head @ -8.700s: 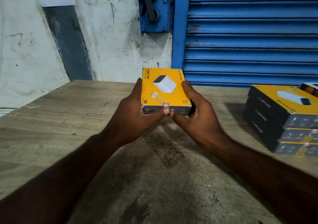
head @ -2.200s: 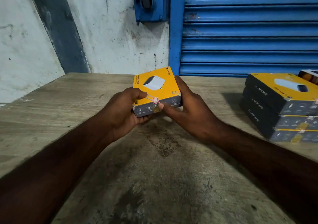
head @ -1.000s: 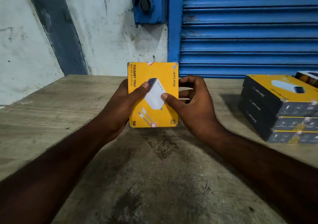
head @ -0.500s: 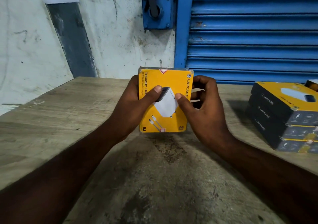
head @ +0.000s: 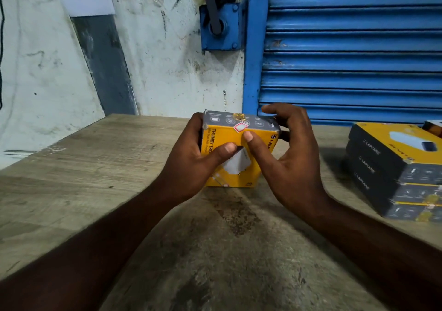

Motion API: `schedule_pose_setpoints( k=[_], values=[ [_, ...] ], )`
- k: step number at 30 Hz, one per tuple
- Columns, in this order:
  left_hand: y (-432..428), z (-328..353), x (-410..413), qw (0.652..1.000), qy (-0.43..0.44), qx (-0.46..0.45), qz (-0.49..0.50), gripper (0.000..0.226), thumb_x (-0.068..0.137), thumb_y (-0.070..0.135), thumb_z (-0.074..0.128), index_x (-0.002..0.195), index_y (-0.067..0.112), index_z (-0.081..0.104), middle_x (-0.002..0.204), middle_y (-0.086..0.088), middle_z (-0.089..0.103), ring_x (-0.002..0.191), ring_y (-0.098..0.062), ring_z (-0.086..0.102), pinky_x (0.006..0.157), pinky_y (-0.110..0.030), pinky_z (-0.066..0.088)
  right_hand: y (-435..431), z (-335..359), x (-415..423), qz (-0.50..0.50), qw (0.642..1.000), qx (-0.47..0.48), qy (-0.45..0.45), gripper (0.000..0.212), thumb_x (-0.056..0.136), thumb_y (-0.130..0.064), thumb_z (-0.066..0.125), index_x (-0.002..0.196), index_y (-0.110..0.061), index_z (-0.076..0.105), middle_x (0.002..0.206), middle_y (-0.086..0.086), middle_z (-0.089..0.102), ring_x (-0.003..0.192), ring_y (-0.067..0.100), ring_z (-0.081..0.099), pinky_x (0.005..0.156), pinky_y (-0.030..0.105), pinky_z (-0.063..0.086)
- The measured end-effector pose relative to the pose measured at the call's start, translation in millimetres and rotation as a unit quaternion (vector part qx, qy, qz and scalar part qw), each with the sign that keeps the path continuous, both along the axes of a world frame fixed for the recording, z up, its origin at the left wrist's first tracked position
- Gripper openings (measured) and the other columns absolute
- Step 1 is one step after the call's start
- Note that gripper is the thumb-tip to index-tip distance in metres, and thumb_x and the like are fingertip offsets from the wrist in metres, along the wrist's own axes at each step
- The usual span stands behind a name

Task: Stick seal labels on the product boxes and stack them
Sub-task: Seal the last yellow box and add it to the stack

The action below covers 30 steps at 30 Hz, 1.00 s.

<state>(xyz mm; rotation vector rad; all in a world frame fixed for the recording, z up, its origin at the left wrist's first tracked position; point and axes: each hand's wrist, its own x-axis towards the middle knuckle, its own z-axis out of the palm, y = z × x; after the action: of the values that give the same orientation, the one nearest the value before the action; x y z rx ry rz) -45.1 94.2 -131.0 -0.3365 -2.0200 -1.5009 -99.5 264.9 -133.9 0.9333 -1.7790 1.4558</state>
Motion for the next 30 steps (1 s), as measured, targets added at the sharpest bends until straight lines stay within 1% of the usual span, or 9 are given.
schedule_pose_setpoints(
  k=[2, 4, 7, 11, 15, 21, 25, 28, 30],
  values=[
    [-0.1, 0.2, 0.1, 1.0, 0.008, -0.007, 0.001, 0.043, 0.084, 0.018, 0.075, 0.119, 0.021, 0.051, 0.107, 0.018, 0.071, 0.1, -0.002, 0.068, 0.08, -0.016, 0.053, -0.3, 0.1, 0.0, -0.004, 1.0, 0.017, 0.024, 0.033, 0.091, -0.024, 0.073, 0.12, -0.01, 0.065, 0.122, 0.006, 0.056, 0.118, 0.008, 0.055, 0.092, 0.015, 0.043],
    [0.1, 0.7, 0.0, 1.0, 0.019, -0.016, 0.01, 0.042, 0.082, 0.02, 0.072, 0.117, 0.024, 0.051, 0.107, 0.015, 0.07, 0.099, 0.0, 0.068, 0.08, -0.014, 0.052, -0.4, -0.8, 0.3, 0.0, 0.999, 0.021, 0.031, 0.032, 0.091, -0.023, 0.073, 0.119, -0.009, 0.069, 0.123, 0.006, 0.056, 0.121, 0.009, 0.054, 0.095, 0.015, 0.043],
    [0.9, 0.1, 0.7, 0.999, 0.032, -0.021, 0.027, 0.043, 0.083, 0.021, 0.077, 0.116, 0.027, 0.051, 0.109, 0.011, 0.068, 0.099, 0.0, 0.068, 0.08, -0.015, 0.052, -1.5, -2.1, 0.3, 0.003, 0.999, 0.027, 0.033, 0.031, 0.091, -0.025, 0.073, 0.119, -0.011, 0.071, 0.126, 0.005, 0.057, 0.124, 0.016, 0.054, 0.098, 0.026, 0.048],
    [2.5, 0.5, 1.9, 0.997, 0.044, -0.032, 0.048, 0.042, 0.079, 0.024, 0.074, 0.113, 0.03, 0.05, 0.103, 0.025, 0.068, 0.097, 0.004, 0.067, 0.078, -0.011, 0.05, -1.8, -3.7, 0.5, 0.006, 0.999, 0.027, 0.034, 0.029, 0.09, -0.023, 0.074, 0.118, -0.015, 0.073, 0.13, 0.004, 0.058, 0.127, 0.018, 0.054, 0.101, 0.035, 0.049],
    [-0.9, -2.3, -0.9, 0.993, 0.057, -0.061, 0.08, 0.047, 0.081, 0.01, 0.079, 0.112, 0.031, 0.05, 0.103, 0.033, 0.067, 0.099, 0.005, 0.066, 0.08, -0.011, 0.049, -3.1, -3.2, 2.7, 0.007, 0.999, 0.027, 0.033, 0.027, 0.09, -0.021, 0.075, 0.117, -0.016, 0.073, 0.134, 0.003, 0.058, 0.128, 0.017, 0.053, 0.102, 0.04, 0.048],
    [-1.7, -3.0, -1.6, 0.984, 0.086, -0.089, 0.125, 0.053, 0.08, 0.009, 0.082, 0.11, 0.035, 0.047, 0.101, 0.029, 0.064, 0.097, 0.011, 0.063, 0.078, -0.005, 0.045, -6.3, -0.6, 9.2, 0.023, 1.0, 0.011, 0.01, 0.023, 0.087, -0.015, 0.078, 0.11, -0.018, 0.075, 0.134, 0.002, 0.059, 0.129, 0.014, 0.054, 0.105, 0.03, 0.046],
    [-0.1, -3.0, -0.9, 0.982, 0.089, -0.099, 0.13, 0.05, 0.079, 0.011, 0.082, 0.114, 0.025, 0.048, 0.104, 0.022, 0.062, 0.098, 0.013, 0.061, 0.077, -0.005, 0.045, -7.7, 2.5, 12.4, 0.031, 0.999, 0.003, -0.021, 0.023, 0.086, -0.016, 0.079, 0.108, -0.019, 0.075, 0.134, -0.002, 0.058, 0.128, 0.01, 0.055, 0.104, 0.028, 0.047],
    [2.0, -1.2, 1.0, 0.982, 0.095, -0.097, 0.133, 0.049, 0.078, 0.022, 0.081, 0.115, 0.022, 0.048, 0.104, 0.02, 0.062, 0.098, 0.013, 0.061, 0.077, -0.005, 0.045, -8.2, 5.6, 15.8, 0.037, 0.998, 0.0, -0.044, 0.023, 0.084, -0.016, 0.081, 0.105, -0.02, 0.074, 0.134, -0.003, 0.058, 0.129, 0.004, 0.052, 0.102, 0.014, 0.041],
    [3.6, 0.6, 2.6, 0.982, 0.099, -0.096, 0.133, 0.048, 0.077, 0.033, 0.076, 0.115, 0.022, 0.048, 0.105, 0.02, 0.062, 0.097, 0.014, 0.061, 0.077, -0.004, 0.045, -8.9, 6.6, 17.5, 0.038, 0.998, 0.001, -0.05, 0.022, 0.083, -0.017, 0.081, 0.103, -0.022, 0.074, 0.134, -0.005, 0.057, 0.129, 0.004, 0.051, 0.102, 0.012, 0.04]
  ],
)
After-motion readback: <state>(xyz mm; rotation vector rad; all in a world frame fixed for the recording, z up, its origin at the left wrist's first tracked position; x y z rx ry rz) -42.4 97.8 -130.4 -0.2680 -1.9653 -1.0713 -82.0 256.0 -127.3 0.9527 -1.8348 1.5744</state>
